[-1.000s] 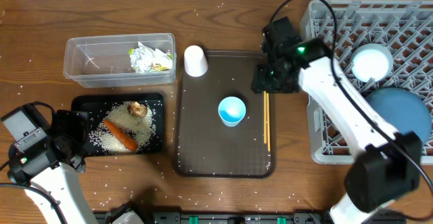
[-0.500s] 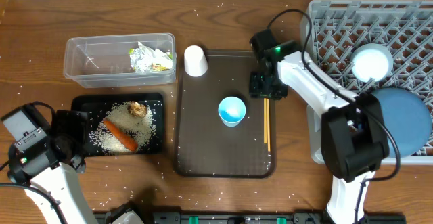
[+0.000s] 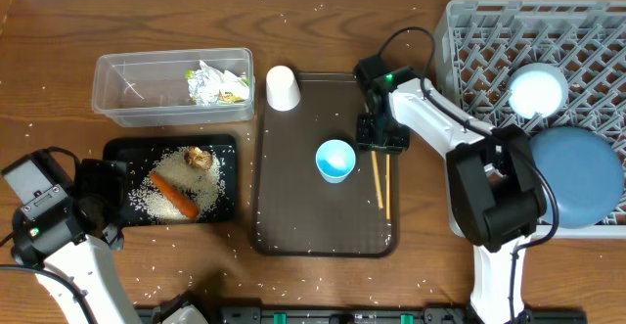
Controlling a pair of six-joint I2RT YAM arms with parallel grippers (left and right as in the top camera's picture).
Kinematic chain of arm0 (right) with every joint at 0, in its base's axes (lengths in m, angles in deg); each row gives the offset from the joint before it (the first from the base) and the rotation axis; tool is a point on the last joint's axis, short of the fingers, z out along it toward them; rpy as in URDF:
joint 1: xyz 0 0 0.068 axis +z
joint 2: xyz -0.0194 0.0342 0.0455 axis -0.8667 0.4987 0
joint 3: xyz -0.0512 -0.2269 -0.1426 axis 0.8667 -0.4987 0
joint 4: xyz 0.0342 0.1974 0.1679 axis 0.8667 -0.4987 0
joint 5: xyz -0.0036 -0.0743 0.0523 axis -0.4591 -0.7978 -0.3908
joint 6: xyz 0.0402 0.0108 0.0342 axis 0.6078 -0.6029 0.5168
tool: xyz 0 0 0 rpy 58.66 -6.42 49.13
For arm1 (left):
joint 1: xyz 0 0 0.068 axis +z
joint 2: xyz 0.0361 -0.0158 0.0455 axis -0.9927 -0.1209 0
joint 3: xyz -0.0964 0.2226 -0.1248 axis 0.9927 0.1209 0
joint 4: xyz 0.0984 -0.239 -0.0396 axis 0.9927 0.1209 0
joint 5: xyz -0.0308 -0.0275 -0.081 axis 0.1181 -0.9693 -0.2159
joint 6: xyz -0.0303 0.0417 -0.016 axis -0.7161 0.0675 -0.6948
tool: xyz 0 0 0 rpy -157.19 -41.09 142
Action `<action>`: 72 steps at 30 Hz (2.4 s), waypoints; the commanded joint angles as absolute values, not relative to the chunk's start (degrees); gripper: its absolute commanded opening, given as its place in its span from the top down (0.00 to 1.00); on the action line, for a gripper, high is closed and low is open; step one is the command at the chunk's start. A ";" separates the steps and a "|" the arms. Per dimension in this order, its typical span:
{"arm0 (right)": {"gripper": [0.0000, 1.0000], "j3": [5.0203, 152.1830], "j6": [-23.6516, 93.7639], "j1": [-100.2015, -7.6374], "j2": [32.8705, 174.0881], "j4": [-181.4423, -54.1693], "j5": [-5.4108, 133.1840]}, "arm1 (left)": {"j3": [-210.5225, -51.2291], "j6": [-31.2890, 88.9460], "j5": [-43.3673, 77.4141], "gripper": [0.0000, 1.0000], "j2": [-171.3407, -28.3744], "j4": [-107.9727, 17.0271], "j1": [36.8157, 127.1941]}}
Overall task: Sort waste into correct bins and load items into the dishwasher rack
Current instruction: 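Grasp the wooden chopsticks on the brown tray with the right gripper, then carry the chopsticks into the rack and release them, then return the right gripper to the tray and grasp the remaining chopstick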
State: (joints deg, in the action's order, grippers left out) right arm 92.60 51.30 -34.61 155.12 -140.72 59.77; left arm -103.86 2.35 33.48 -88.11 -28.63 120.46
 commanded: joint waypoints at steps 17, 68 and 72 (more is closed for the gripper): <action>0.99 86.48 51.41 -34.08 156.03 -136.55 57.87 | -104.52 3.11 34.40 0.02 -88.07 -28.52 120.66; 0.32 110.79 20.04 -65.25 140.49 -152.72 69.89 | -104.52 3.11 34.40 0.02 -88.07 -28.52 120.64; 0.33 110.79 20.04 -64.79 139.62 -157.86 83.46 | -104.52 3.11 34.40 0.02 -88.07 -28.52 120.66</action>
